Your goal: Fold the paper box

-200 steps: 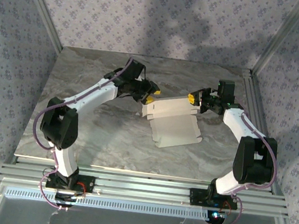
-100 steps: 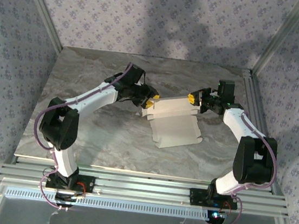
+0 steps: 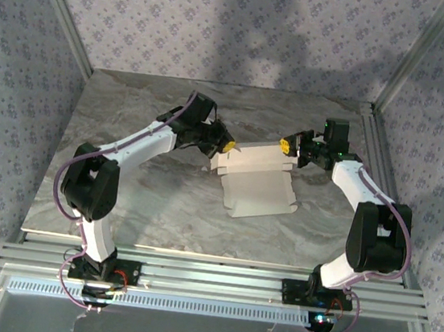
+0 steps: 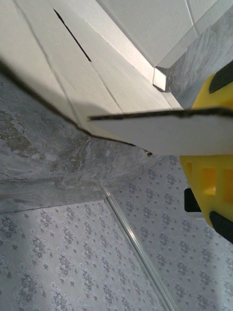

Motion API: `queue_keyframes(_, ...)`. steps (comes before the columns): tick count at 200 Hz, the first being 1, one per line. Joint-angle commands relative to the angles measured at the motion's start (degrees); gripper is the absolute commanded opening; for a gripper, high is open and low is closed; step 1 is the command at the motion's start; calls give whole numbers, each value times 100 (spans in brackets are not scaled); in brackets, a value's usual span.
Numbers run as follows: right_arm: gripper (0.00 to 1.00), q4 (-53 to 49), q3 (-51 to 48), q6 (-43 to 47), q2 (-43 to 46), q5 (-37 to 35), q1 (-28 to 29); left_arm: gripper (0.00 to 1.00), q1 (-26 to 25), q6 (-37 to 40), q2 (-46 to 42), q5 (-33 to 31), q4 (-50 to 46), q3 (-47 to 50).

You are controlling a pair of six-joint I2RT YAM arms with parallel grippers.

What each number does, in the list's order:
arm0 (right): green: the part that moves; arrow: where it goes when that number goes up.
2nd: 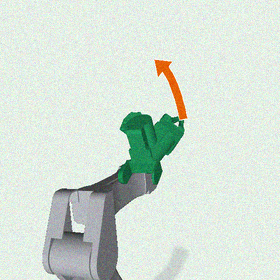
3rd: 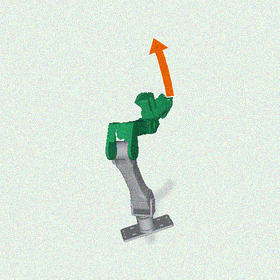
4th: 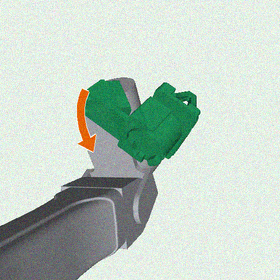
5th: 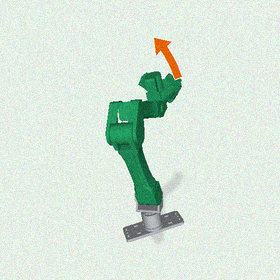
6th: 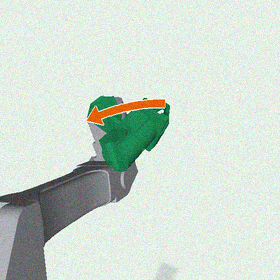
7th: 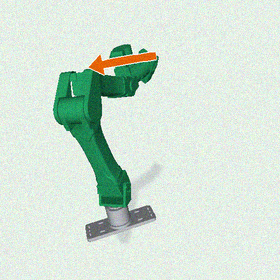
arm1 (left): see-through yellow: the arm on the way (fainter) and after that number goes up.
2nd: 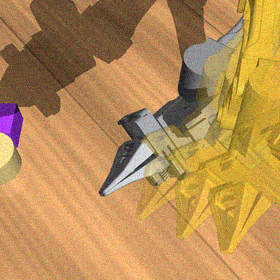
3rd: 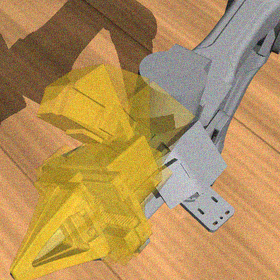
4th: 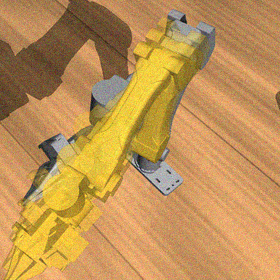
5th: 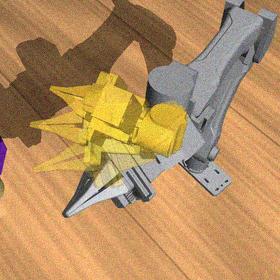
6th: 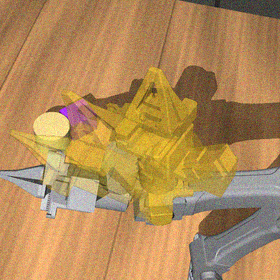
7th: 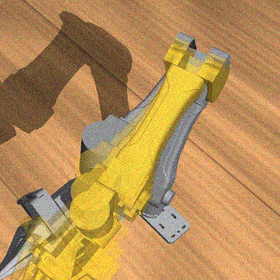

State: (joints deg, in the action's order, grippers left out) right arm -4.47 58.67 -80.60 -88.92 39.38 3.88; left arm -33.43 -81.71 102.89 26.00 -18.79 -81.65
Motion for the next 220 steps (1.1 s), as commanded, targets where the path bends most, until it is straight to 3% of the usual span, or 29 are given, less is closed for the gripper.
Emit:
queue_keyframes(1, 0, 42, 65, -78, 39, 114, 14, 0, -37, -310, 3, 122, 218, -63)
queue_keyframes(47, 0, 123, -133, -7, 145, 61, 82, 0, -28, -527, -50, -51, 465, 156)
queue_keyframes(80, 38, 516, -344, -225, 426, -192, 275, 0, -17, -580, -94, -146, 412, 182)
queue_keyframes(109, 47, 1094, -583, -827, 526, -495, 618, 0, -2, -598, -94, -152, 430, 219)
queue_keyframes(127, 47, 1382, -673, -1086, 452, -659, 833, 0, 7, -594, -87, -133, 453, 220)
queue_keyframes(220, 14, 1523, -446, -1221, -167, -826, 1133, 0, 55, -535, -67, -21, 639, 235)
